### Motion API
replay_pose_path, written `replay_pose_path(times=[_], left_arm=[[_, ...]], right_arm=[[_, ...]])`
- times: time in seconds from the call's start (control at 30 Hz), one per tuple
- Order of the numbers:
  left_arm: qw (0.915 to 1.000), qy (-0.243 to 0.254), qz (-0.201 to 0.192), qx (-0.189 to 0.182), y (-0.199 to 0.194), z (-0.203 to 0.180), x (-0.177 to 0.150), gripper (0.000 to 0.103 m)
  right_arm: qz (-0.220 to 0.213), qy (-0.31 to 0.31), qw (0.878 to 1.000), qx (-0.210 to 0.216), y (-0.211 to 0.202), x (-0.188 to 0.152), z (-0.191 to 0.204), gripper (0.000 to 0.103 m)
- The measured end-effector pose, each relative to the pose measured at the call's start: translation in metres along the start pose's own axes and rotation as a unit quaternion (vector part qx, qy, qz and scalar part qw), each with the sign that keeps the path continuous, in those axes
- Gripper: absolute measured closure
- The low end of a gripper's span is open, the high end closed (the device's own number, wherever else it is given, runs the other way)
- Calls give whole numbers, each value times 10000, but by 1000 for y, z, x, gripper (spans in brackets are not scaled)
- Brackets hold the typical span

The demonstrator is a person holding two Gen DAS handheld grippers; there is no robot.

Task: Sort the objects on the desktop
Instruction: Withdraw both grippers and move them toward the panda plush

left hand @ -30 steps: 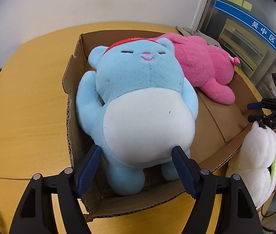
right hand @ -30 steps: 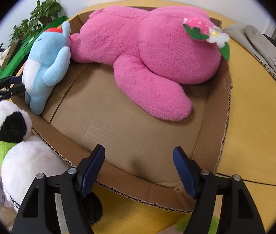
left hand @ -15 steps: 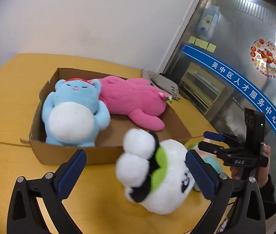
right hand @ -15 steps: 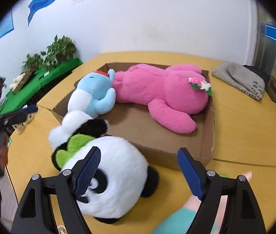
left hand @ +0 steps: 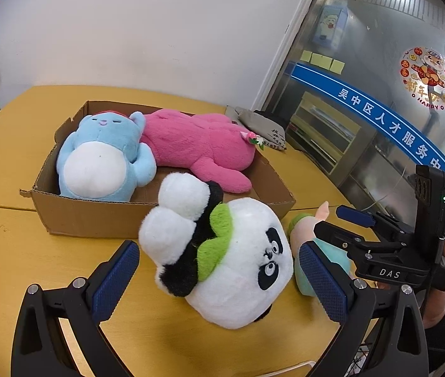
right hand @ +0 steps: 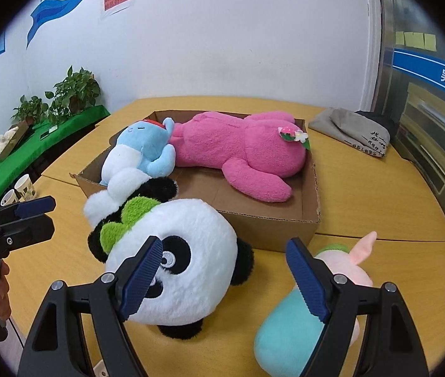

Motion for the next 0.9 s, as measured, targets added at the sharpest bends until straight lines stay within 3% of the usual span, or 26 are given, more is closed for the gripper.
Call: replay_pose_path(times=[0.9], left_arm=[[9992,-225,99,-306,11,1,-17,0]], right_arm=[[60,-41,10000,19,2,-4,1,22]])
Point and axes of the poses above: each gripper's, at about its wrist camera, not at the fingertips, and y roughly the way its jaws point, z to its left, x to its top, the point moved 1 cm from there along y, roughly the way its jaws point, and after that the axes turned 3 degrees about -x, right-handed, at the moved point
